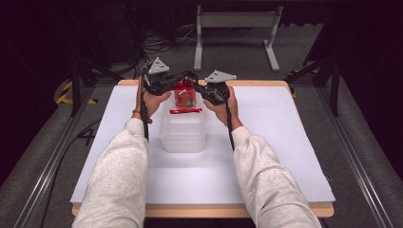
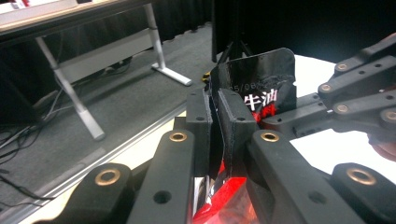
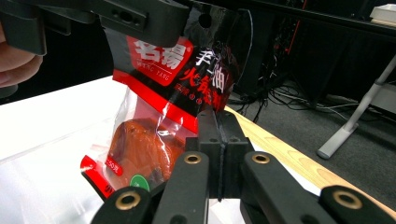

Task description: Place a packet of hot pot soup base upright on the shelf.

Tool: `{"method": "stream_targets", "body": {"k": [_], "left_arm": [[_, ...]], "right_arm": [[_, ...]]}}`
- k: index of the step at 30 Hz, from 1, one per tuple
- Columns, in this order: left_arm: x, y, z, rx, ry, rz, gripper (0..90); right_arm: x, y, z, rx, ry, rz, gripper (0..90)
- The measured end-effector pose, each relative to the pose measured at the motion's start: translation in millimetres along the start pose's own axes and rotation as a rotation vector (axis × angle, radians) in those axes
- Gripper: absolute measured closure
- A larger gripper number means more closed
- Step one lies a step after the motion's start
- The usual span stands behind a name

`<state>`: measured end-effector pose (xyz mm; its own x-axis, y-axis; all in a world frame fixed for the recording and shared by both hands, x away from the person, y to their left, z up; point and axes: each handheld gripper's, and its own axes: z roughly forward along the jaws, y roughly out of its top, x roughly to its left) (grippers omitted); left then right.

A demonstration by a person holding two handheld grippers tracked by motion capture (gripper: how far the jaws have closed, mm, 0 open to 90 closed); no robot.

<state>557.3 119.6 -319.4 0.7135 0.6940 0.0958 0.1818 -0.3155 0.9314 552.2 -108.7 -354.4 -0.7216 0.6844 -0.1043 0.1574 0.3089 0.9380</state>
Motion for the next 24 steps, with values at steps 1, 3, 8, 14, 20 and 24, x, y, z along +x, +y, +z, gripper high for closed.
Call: {"method": "stream_targets", "body": {"k": [1, 3, 8, 14, 20, 24], "left_arm": [[-0.1, 0.5, 1.1, 0.002, 0.003, 0.003, 82.7], [0.9, 2.5, 1.8, -0.005, 0.002, -0.008, 82.8], [1.7, 7.3, 5.6, 0.002, 0.008, 0.001, 81.8], [2.3, 3.3, 7.0, 0.016, -0.006, -0.01, 81.5], [-2.2, -9.7, 6.5, 0.023, -0.032, -0.023, 80.9], [-8.5, -17.0, 5.3, 0.039, -0.043, -0.019, 80.8]], "right_arm": [[-0.6, 0.1, 0.0, 0.0, -0.002, 0.001, 90.0], [-1.5, 0.4, -0.1, -0.001, -0.005, 0.001, 90.0], [-5.7, 2.3, -0.7, -0.015, -0.032, 0.01, 90.0], [-6.1, -2.2, 1.6, -0.002, -0.008, 0.021, 89.6], [-1.4, -14.3, 4.1, 0.041, 0.019, 0.012, 87.5], [9.3, -22.9, 8.2, 0.088, 0.025, -0.015, 87.1]]}}
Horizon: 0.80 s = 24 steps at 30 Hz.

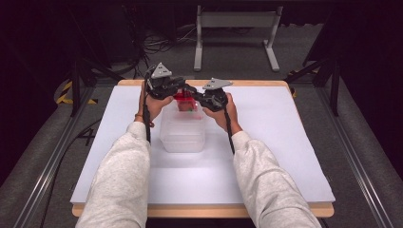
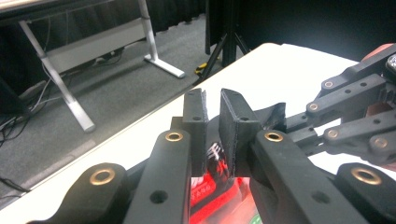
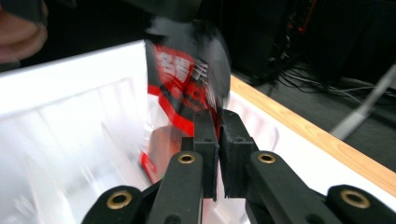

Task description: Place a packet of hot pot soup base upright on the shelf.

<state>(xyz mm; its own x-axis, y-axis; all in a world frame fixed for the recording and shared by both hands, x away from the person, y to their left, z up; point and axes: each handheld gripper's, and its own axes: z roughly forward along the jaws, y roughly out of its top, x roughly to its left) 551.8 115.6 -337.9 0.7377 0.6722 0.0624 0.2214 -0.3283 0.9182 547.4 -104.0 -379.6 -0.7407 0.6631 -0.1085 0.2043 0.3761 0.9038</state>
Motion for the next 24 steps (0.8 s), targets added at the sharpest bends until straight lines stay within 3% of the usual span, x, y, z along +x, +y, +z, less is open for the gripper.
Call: {"method": "stream_targets", "body": {"k": [2, 7, 13, 19, 24], "left_arm": [[-4.1, -2.8, -0.7, 0.007, -0.002, 0.01, 80.0], [-9.6, -8.0, -6.9, 0.012, -0.002, 0.016, 76.3], [-9.4, -15.0, -22.1, -0.009, 0.021, 0.012, 71.7], [-11.4, -23.9, -34.0, 0.021, 0.026, 0.018, 69.9], [-18.0, -26.7, -44.9, 0.01, 0.02, 0.018, 65.5]], "right_arm": [[2.5, -2.8, -1.1, -0.008, 0.011, 0.026, 87.2], [5.2, -8.3, -4.7, 0.016, 0.005, 0.028, 85.9], [4.9, -14.4, -7.3, 0.044, -0.006, 0.02, 84.9], [2.7, -17.8, -11.4, 0.06, -0.016, 0.012, 83.3], [0.9, -18.8, -17.9, 0.064, -0.02, 0.006, 82.9]]}}
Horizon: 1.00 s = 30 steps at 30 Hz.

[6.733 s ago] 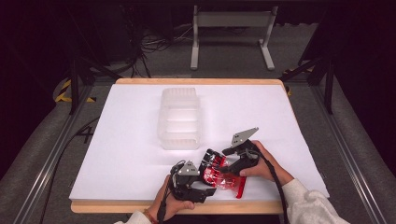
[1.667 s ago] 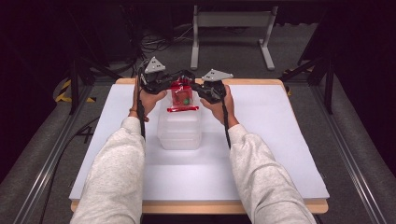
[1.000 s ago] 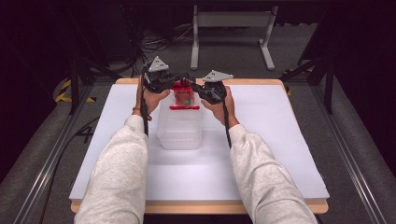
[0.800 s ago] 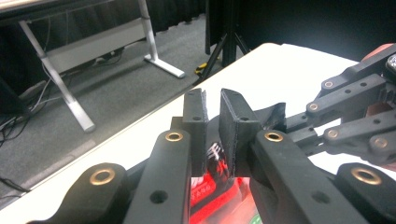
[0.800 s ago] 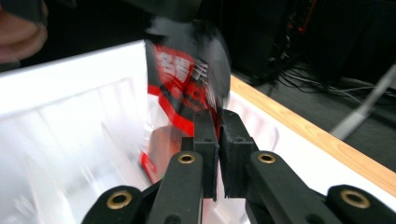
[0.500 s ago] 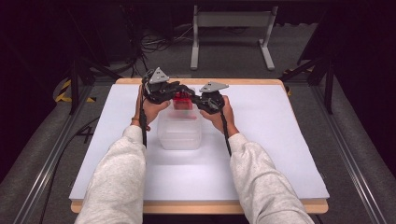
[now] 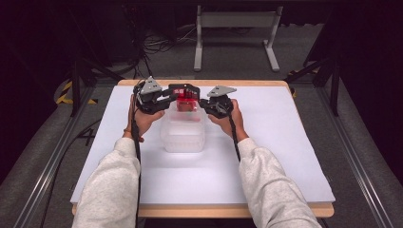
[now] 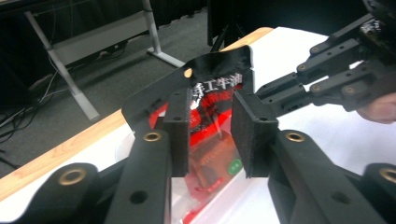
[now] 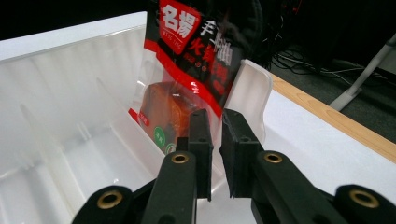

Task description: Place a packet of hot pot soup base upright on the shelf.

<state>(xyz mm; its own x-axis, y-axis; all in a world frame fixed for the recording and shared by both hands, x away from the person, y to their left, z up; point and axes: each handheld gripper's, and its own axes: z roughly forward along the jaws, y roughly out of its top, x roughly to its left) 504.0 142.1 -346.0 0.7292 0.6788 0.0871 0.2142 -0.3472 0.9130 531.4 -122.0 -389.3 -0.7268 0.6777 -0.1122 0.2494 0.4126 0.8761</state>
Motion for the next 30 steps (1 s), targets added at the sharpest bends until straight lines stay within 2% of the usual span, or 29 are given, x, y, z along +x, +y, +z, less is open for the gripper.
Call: {"method": "stream_targets", "body": {"k": [2, 3, 7, 10, 11, 13, 17, 22, 25, 29, 30], "left_arm": [[-4.1, 0.9, -4.2, 0.008, -0.012, 0.001, 64.1], [-5.3, 2.1, -6.6, 0.011, -0.005, 0.014, 63.1], [-11.3, 6.8, -15.9, 0.002, 0.001, 0.022, 59.0], [-13.8, 7.5, -21.1, 0.003, 0.001, 0.014, 55.5], [-15.2, 6.4, -22.7, -0.004, 0.007, 0.02, 55.1], [-18.1, 3.2, -25.5, 0.014, 0.022, 0.052, 53.6], [-20.4, -5.3, -31.1, 0.014, 0.024, 0.042, 49.2], [-23.4, -14.1, -39.3, 0.044, 0.052, 0.067, 45.2], [-25.7, -18.8, -44.3, 0.048, 0.064, 0.073, 40.0], [-29.1, -23.2, -48.8, 0.037, 0.064, 0.057, 36.4], [-33.4, -25.5, -51.2, 0.045, 0.072, 0.073, 33.9]], "right_arm": [[0.0, -0.3, -2.2, 0.005, -0.001, -0.002, 82.3], [0.0, -0.2, -2.8, 0.009, -0.003, -0.004, 82.0], [0.5, 0.7, -7.6, 0.01, -0.007, -0.014, 81.3], [0.9, 1.7, -12.2, 0.015, -0.014, -0.021, 80.4], [0.8, 2.1, -13.5, 0.014, -0.016, -0.025, 80.0], [0.2, 2.8, -16.8, 0.018, -0.018, -0.029, 79.1], [-0.5, 4.2, -23.2, 0.027, -0.022, -0.042, 77.8], [0.1, 6.0, -30.6, 0.037, -0.023, -0.065, 75.7], [1.1, 5.6, -34.4, 0.045, -0.02, -0.084, 74.4], [1.2, 2.2, -38.4, 0.064, -0.023, -0.1, 72.3], [0.5, 1.0, -39.7, 0.069, -0.022, -0.103, 70.8]]}}
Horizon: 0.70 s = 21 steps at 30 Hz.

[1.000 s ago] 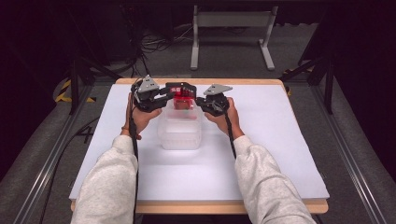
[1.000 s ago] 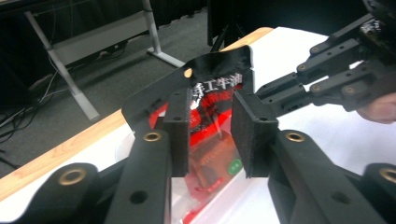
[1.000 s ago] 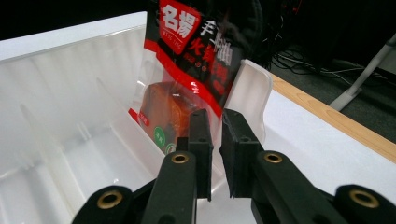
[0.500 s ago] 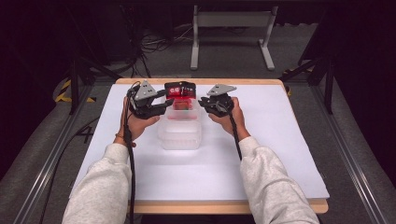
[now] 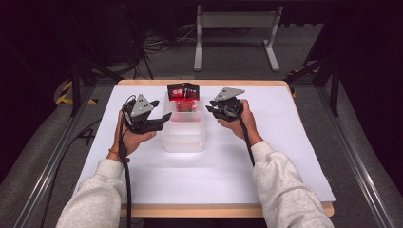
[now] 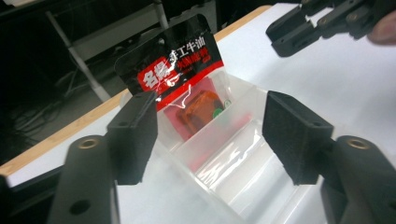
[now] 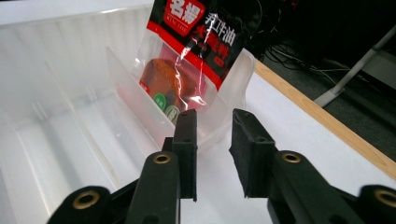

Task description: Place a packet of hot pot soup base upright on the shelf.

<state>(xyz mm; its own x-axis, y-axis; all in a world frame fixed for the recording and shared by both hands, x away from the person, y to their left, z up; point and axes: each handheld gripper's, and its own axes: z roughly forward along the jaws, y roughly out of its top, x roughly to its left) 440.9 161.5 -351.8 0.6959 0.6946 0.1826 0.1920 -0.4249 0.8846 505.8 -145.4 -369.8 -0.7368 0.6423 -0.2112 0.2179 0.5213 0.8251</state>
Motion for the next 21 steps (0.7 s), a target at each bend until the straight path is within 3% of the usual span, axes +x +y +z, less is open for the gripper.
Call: {"method": "stream_targets", "body": {"k": [5, 7, 21], "left_arm": [[-7.2, -4.1, -6.6, -0.004, -0.012, -0.012, 29.2], [-10.2, -6.6, -10.8, -0.009, 0.003, 0.001, 26.1], [-29.8, -22.0, -29.9, 0.062, -0.009, 0.051, 10.4]], "right_arm": [[-2.5, -4.3, -5.5, 0.013, -0.002, -0.005, 67.9], [-3.9, -6.6, -8.1, 0.025, -0.005, -0.015, 65.9], [-14.9, -22.0, -28.5, 0.078, -0.029, -0.027, 55.1]]}}
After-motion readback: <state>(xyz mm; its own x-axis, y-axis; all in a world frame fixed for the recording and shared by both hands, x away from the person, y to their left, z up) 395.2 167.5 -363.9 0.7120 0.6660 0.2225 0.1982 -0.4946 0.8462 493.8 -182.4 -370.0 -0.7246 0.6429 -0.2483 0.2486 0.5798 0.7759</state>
